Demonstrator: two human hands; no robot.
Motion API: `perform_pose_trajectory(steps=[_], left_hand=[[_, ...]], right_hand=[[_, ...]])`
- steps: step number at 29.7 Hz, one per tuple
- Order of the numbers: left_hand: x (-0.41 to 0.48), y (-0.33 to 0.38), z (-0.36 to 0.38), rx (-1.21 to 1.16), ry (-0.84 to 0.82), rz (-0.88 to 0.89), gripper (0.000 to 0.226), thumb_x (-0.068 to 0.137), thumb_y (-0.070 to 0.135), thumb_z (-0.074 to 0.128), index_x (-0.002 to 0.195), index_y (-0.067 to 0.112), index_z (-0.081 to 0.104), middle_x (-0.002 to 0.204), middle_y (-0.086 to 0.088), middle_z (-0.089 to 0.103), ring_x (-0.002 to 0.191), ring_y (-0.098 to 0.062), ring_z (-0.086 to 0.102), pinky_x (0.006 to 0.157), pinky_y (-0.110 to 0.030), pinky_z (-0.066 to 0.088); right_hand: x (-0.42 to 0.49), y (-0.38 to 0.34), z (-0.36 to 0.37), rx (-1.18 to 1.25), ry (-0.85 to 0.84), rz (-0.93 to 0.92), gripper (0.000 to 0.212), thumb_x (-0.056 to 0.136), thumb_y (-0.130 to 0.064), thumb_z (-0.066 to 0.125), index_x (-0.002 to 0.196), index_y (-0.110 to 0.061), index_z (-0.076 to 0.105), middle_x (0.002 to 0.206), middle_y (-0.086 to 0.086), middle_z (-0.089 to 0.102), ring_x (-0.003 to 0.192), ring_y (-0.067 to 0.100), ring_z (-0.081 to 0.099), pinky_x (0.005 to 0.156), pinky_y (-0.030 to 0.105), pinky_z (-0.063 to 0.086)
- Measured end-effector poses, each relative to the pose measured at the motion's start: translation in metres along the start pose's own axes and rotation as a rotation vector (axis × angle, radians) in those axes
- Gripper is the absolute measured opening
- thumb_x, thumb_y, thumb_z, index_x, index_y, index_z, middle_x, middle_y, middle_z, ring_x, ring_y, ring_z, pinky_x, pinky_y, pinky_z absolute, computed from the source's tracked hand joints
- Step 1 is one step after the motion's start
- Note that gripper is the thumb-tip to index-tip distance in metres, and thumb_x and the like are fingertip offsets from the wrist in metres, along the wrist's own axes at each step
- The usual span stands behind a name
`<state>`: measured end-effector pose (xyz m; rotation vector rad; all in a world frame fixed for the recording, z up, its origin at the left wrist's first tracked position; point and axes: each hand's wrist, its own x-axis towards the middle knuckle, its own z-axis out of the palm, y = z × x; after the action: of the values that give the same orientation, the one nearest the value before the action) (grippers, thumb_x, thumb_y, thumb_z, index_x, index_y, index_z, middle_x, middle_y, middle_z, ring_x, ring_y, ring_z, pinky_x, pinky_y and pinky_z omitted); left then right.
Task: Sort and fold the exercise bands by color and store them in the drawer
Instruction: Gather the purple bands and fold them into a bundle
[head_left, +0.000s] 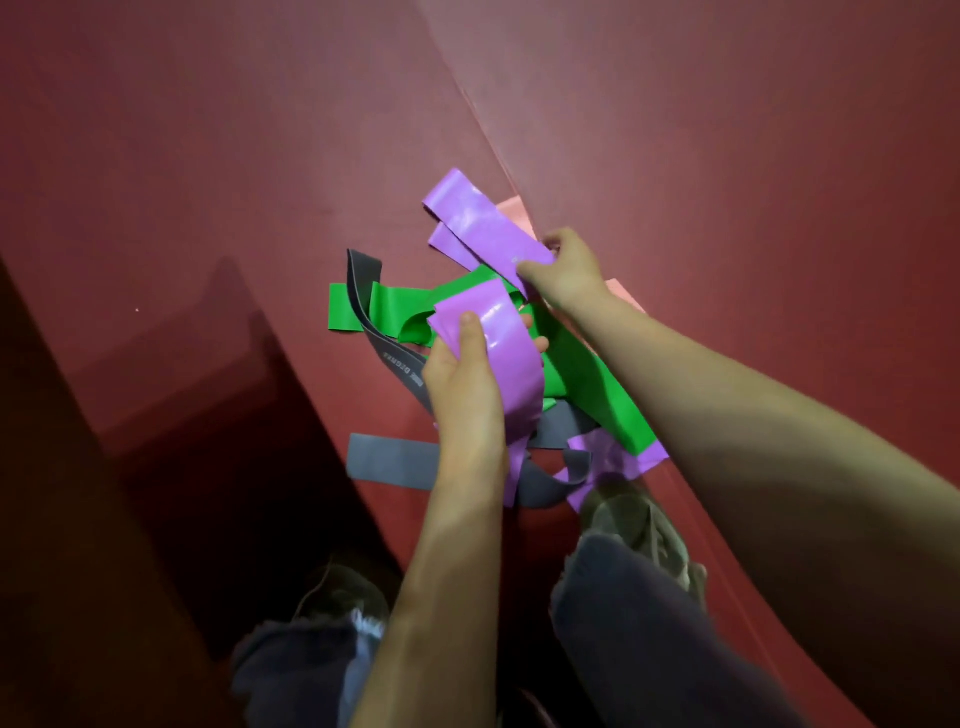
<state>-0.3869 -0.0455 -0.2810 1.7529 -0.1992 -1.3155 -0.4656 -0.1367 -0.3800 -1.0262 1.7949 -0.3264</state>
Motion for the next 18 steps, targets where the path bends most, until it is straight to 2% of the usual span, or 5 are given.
perform_pose_trajectory(steps=[2, 5, 8, 11, 18], left_hand=[[0.000, 0.000, 0.001, -0.004, 0.027, 0.009, 0.016, 0.095, 0.017, 0.042, 0.091, 0.018, 0.058, 0.088, -0.012, 0.066, 0.068, -0.022, 0.070, 0.071, -0.035, 0.057], [0.002, -0.001, 0.000, 0.024, 0.066, 0.025, 0.019, 0.095, 0.017, 0.043, 0.083, 0.022, 0.058, 0.082, 0.000, 0.064, 0.079, -0.020, 0.064, 0.076, -0.028, 0.052], [0.003, -0.003, -0.001, 0.028, 0.049, 0.000, 0.022, 0.095, 0.017, 0.042, 0.080, 0.022, 0.057, 0.066, 0.013, 0.064, 0.064, -0.004, 0.060, 0.064, -0.020, 0.050], [-0.001, -0.003, 0.002, -0.020, 0.000, -0.048, 0.020, 0.096, 0.017, 0.039, 0.089, 0.012, 0.057, 0.051, 0.010, 0.066, 0.045, -0.004, 0.062, 0.048, -0.015, 0.049], [-0.002, -0.003, 0.001, 0.054, 0.008, -0.070, 0.019, 0.096, 0.021, 0.040, 0.091, 0.016, 0.058, 0.062, 0.004, 0.070, 0.059, -0.018, 0.067, 0.085, -0.044, 0.051]], right_hand=[[-0.009, 0.004, 0.000, 0.066, 0.058, -0.044, 0.012, 0.078, -0.019, 0.063, 0.085, -0.017, 0.054, 0.082, 0.007, 0.060, 0.078, 0.023, 0.055, 0.073, 0.034, 0.045], [-0.028, 0.010, -0.014, 0.110, 0.137, -0.095, 0.023, 0.079, -0.026, 0.065, 0.067, -0.022, 0.046, 0.060, -0.005, 0.046, 0.056, 0.009, 0.041, 0.055, 0.025, 0.032], [-0.047, 0.024, -0.035, -0.084, 0.119, -0.078, 0.023, 0.079, -0.039, 0.064, 0.070, -0.019, 0.056, 0.066, 0.002, 0.054, 0.068, 0.018, 0.048, 0.062, 0.028, 0.033], [-0.063, 0.043, -0.057, -0.329, -0.065, 0.051, 0.042, 0.079, -0.046, 0.061, 0.057, -0.012, 0.051, 0.053, 0.005, 0.046, 0.067, 0.030, 0.049, 0.063, 0.032, 0.036], [-0.072, 0.051, -0.055, -0.787, -0.066, -0.076, 0.042, 0.081, -0.057, 0.050, 0.089, -0.018, 0.062, 0.100, 0.012, 0.063, 0.108, 0.028, 0.048, 0.092, 0.038, 0.030]])
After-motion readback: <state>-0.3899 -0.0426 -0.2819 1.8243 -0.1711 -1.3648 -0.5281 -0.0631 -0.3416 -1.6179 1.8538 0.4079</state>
